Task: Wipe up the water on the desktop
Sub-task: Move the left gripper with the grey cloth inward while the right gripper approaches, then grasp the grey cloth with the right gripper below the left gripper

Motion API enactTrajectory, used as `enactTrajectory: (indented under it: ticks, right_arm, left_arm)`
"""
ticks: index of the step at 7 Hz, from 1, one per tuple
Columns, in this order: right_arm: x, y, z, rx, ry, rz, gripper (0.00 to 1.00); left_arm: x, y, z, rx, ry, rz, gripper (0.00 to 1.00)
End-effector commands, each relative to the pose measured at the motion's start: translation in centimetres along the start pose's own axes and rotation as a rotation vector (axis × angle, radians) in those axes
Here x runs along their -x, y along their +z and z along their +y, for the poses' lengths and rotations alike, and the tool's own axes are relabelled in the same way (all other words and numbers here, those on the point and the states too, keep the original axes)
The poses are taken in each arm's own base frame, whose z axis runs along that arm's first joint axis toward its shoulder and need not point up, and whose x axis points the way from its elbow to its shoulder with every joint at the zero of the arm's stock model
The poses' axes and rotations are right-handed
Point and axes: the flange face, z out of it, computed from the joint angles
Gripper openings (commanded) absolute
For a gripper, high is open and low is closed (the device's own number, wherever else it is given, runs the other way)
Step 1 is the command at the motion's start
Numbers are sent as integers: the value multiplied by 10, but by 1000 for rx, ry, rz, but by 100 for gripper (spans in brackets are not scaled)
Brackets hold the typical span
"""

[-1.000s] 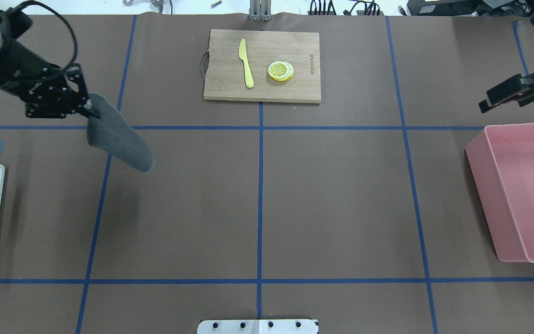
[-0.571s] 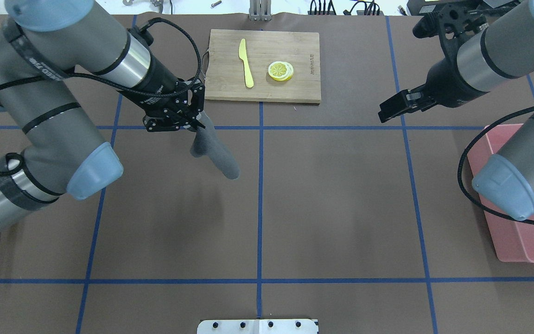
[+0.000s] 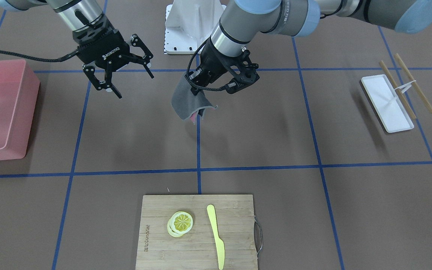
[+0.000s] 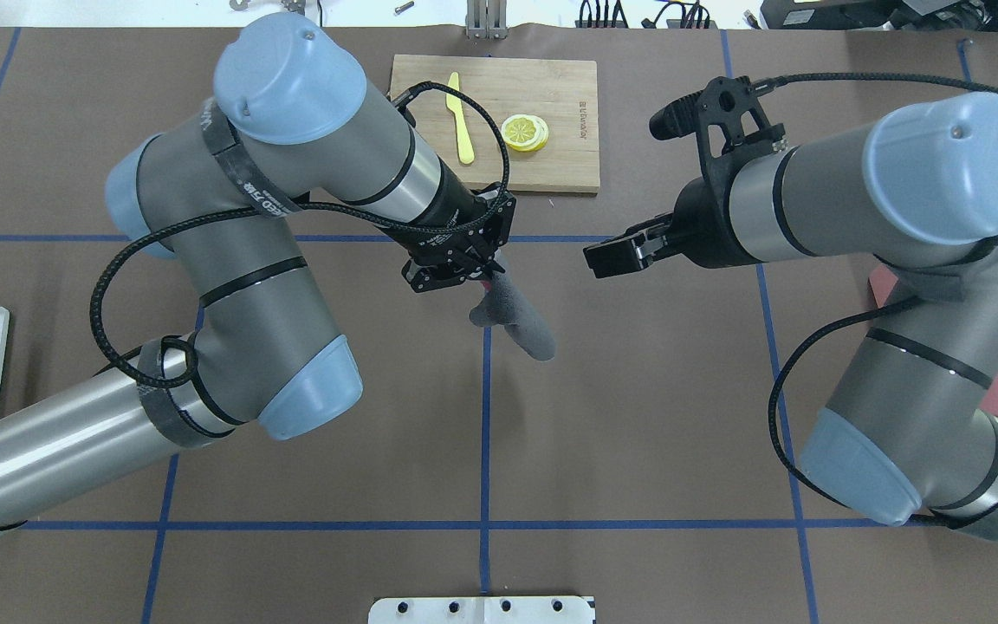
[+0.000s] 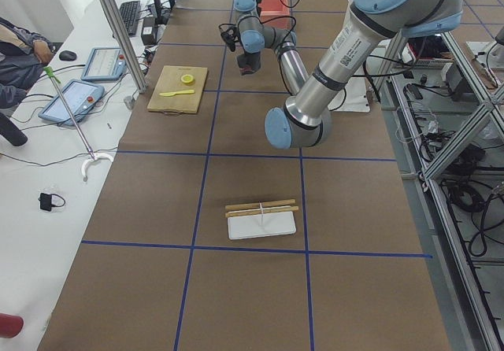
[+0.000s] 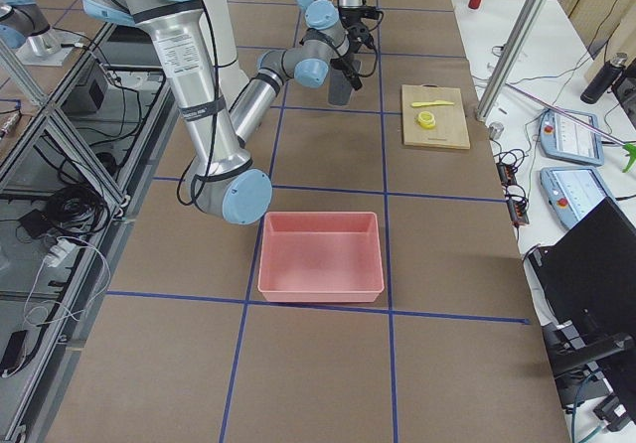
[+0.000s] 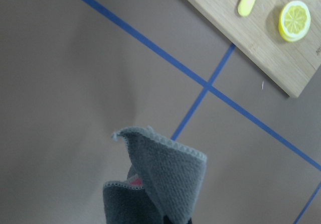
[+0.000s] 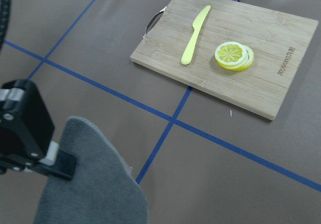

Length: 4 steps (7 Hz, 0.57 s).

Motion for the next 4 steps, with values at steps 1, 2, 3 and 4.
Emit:
enactTrajectory:
  ticks: [1, 2, 3, 4]
  right_arm:
    - [18, 3, 12, -66, -40, -42, 100]
    - [32, 12, 28, -113, -62, -42, 100]
    - [58, 25, 48, -164, -87, -7, 100]
    - [79, 36, 66, -214, -103, 35, 100]
  left_arm:
    - [-5, 7, 2, 12, -13, 33, 0]
    - [-6, 6, 2, 13, -21, 35, 0]
    - [-11, 3, 6, 18, -32, 45, 0]
    - [-13, 1, 8, 20, -49, 48, 0]
